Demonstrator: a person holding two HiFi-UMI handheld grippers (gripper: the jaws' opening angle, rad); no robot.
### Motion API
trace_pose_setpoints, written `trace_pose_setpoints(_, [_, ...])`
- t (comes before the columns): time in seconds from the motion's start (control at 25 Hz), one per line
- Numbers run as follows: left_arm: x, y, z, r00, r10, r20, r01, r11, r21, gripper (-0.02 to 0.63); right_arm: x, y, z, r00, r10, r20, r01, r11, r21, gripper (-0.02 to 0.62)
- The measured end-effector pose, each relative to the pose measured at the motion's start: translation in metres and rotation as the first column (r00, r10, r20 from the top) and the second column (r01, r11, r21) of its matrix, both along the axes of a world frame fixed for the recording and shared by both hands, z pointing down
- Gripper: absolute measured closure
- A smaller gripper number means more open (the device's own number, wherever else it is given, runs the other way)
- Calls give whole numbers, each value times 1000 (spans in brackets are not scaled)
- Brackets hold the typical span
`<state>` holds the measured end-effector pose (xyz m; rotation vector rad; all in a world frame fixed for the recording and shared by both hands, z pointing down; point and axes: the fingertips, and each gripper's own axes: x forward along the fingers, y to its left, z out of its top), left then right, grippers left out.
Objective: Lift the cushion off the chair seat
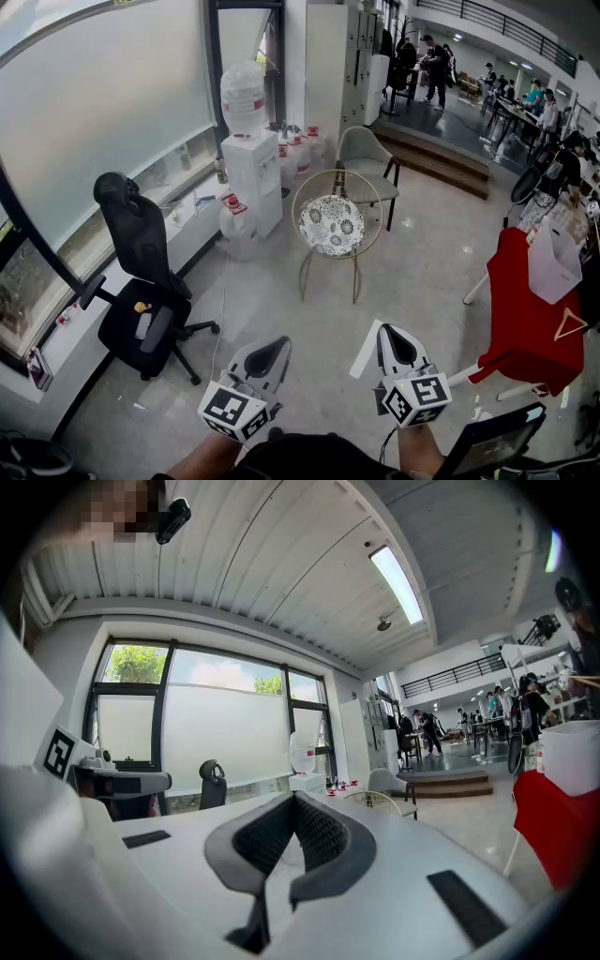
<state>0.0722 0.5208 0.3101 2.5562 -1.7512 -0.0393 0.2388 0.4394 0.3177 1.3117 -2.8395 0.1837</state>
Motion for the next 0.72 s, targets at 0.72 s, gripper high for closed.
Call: trace_pose_setpoints(0.72, [-45, 17, 3, 999, -23, -32, 23, 1000, -6, 600, -38, 13, -3, 1000, 23, 4, -23, 1000, -1, 588])
